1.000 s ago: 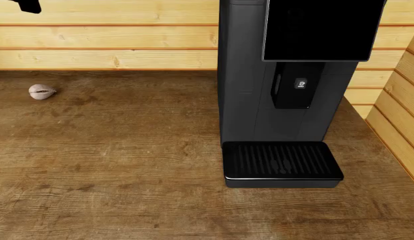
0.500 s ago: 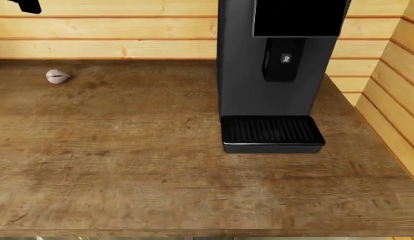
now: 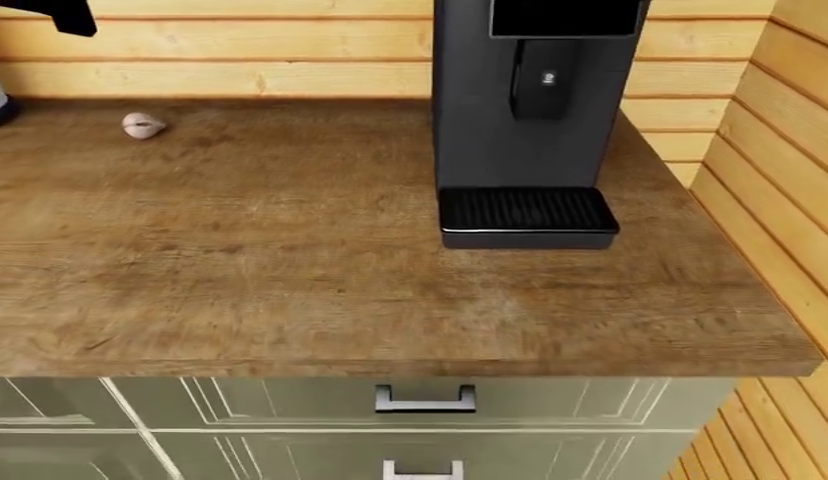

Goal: Pick the cans from the counter and place them in their designated side in the cabinet.

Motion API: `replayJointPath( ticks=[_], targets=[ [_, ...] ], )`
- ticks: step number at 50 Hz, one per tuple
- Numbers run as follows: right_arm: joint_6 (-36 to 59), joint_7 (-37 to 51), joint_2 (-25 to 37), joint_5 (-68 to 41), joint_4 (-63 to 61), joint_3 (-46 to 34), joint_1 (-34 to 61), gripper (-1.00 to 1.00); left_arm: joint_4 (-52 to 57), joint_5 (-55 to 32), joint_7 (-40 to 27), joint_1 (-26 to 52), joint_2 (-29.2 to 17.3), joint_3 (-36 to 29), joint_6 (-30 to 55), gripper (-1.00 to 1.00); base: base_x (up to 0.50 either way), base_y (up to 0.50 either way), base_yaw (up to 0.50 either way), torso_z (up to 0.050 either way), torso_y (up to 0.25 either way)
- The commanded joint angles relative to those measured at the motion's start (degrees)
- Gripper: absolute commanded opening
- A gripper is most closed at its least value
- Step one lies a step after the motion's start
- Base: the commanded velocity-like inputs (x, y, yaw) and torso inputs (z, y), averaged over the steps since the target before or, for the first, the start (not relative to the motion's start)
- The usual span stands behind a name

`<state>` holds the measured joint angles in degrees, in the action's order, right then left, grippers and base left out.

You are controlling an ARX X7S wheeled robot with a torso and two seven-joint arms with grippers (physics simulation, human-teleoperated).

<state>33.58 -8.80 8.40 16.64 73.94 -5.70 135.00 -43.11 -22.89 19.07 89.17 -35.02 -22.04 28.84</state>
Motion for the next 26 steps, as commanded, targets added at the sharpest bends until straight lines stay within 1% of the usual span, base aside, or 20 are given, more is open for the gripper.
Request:
replayJointPath(
  ticks=[1,7,8,26],
  targets=[
    [0.0,0.0,0.0,0.0,0.01,0.01,0.0,1.0,1.27,-0.83,-0.16,-1.12,0.21,0.62,0.01,1.0,-0.24,0.0,0.0,0.0,0.0],
    [0.0,0.0,0.0,0.0,0.01,0.01,0.0,1.0,2.74,-1.46,-0.23,-1.75,0.22,0.91,0.65,1.0,-0.23,0.0,0.0,0.0,0.0],
    [8.6,-7.88,0.08,-0.64,-3.41,1.9,0.0,1.0,3.02,-1.6,-0.24,-1.87,0.21,0.98,0.77,1.0,-0.22,0.0,0.0,0.0,0.0],
    [5.16,-12.13,0.71,-1.83,0.27,0.92,0.0,1.0,7.49,-3.69,-1.17,-4.72,-0.14,2.17,2.94,1.0,-0.17,0.0,0.0,0.0,0.0]
  ],
)
